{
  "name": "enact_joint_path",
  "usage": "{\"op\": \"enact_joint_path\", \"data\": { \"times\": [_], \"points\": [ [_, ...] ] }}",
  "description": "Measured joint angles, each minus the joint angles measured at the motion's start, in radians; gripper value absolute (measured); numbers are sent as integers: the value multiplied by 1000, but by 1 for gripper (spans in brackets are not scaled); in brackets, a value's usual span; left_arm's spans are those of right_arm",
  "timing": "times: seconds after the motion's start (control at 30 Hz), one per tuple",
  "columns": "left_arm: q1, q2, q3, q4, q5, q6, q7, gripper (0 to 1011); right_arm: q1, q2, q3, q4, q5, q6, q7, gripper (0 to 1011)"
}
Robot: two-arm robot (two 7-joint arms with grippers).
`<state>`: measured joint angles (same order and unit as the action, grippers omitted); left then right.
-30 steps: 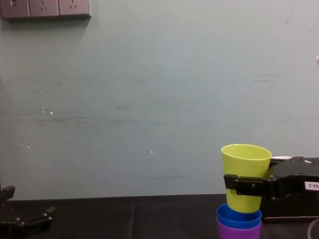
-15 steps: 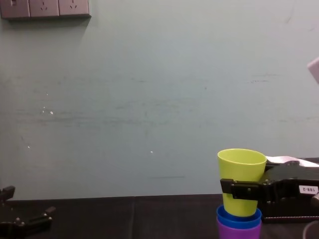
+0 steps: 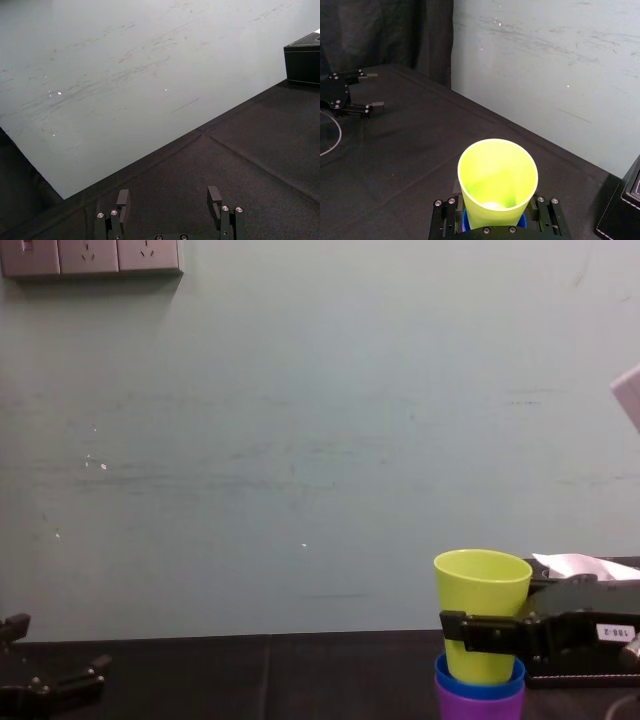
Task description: Stack the three plastic cups sequentially using one hand.
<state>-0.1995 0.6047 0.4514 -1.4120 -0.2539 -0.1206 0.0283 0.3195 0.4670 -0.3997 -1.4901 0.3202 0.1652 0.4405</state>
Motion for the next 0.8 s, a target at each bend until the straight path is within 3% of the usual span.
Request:
{"op": "enact_joint_path", "data": {
  "times": [0.8],
  "points": [
    [0, 0, 0, 0, 0, 0, 0, 1010, 8, -12, -10, 47, -14, -12, 13, 723]
  ]
}}
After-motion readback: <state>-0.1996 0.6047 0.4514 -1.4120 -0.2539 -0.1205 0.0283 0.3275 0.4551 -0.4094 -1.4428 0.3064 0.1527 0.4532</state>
